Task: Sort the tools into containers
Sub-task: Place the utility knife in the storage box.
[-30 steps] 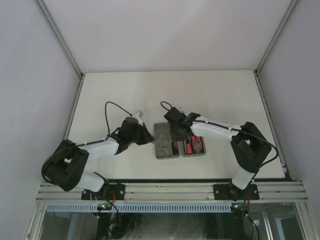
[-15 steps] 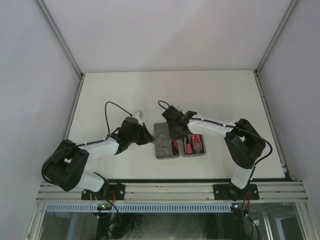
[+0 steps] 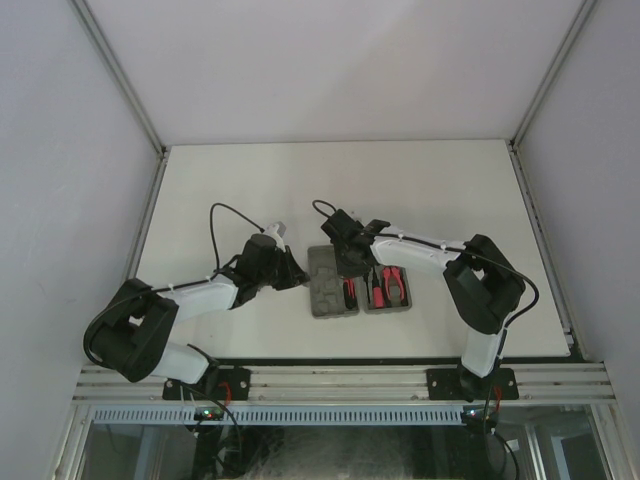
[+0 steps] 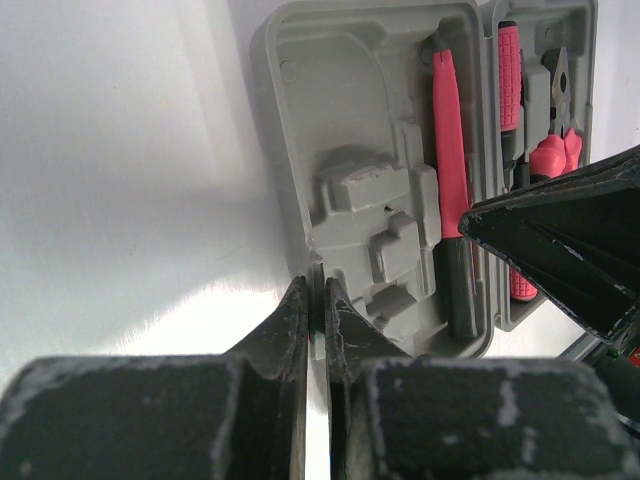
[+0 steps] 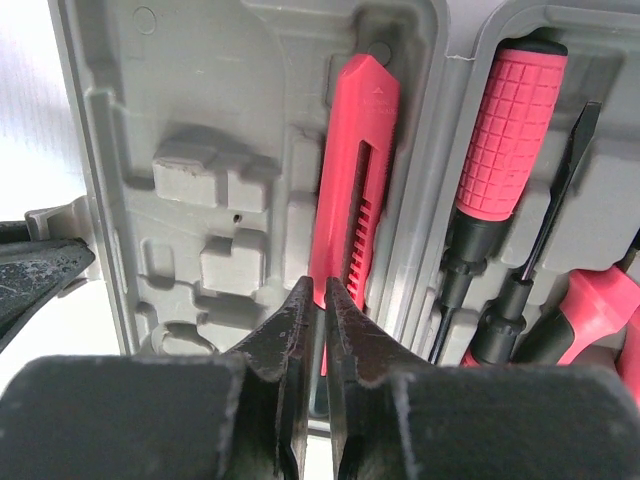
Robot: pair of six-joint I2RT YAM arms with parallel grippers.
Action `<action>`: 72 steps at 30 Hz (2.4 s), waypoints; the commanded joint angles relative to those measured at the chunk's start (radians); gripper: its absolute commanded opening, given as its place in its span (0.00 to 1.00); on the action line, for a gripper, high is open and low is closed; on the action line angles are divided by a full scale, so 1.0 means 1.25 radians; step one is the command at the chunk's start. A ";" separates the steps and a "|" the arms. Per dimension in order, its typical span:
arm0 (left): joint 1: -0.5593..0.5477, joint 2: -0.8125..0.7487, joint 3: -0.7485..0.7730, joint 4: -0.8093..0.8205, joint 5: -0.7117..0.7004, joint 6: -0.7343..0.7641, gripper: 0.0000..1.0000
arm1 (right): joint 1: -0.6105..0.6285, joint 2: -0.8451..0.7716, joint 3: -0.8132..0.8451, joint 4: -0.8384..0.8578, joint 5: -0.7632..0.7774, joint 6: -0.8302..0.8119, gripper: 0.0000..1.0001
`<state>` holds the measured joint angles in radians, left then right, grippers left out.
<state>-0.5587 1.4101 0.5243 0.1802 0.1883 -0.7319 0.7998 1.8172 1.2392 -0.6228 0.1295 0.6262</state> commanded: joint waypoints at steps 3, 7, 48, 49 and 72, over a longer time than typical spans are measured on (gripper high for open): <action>0.000 0.017 -0.012 -0.007 0.014 0.014 0.00 | 0.002 -0.015 0.026 0.002 0.022 -0.011 0.07; 0.000 0.018 -0.013 -0.007 0.014 0.012 0.00 | 0.003 -0.037 0.026 -0.002 0.040 -0.009 0.07; 0.000 0.010 -0.013 -0.007 0.019 0.007 0.00 | 0.043 0.101 0.026 -0.064 0.031 0.012 0.00; 0.000 0.010 -0.013 -0.007 0.019 0.007 0.00 | 0.047 0.104 0.023 -0.065 0.029 0.017 0.00; -0.001 0.010 -0.008 -0.011 0.021 0.004 0.00 | 0.085 0.155 -0.037 -0.025 -0.009 0.056 0.00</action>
<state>-0.5583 1.4200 0.5243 0.1986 0.1936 -0.7326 0.8677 1.8812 1.2762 -0.6689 0.2459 0.6472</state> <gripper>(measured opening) 0.092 0.006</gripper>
